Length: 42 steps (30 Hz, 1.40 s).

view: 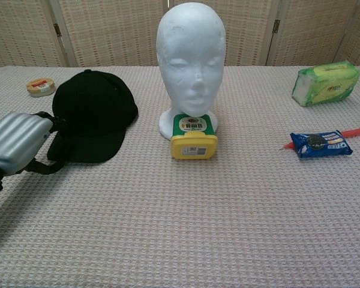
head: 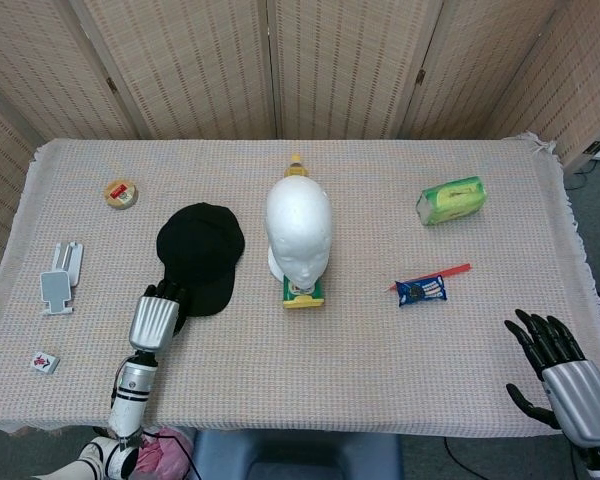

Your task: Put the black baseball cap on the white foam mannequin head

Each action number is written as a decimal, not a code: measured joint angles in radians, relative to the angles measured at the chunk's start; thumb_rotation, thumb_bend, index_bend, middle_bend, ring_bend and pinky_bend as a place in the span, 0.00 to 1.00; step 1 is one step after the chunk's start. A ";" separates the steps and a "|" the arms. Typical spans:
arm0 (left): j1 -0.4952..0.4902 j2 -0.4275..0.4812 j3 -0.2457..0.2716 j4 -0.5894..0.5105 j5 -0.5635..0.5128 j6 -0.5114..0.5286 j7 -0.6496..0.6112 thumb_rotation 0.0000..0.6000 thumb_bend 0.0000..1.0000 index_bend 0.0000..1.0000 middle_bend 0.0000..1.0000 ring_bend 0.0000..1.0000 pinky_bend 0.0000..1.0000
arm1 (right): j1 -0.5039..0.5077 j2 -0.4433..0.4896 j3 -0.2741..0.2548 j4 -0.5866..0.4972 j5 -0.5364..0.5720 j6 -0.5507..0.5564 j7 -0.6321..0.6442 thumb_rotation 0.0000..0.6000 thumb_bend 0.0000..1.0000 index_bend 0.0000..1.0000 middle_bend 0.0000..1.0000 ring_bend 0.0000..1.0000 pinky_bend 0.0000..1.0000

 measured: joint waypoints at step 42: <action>-0.072 -0.159 0.001 0.286 -0.021 0.041 -0.112 1.00 0.24 0.49 0.51 0.38 0.51 | 0.000 0.025 0.007 -0.009 0.030 -0.015 0.029 1.00 0.24 0.00 0.00 0.00 0.00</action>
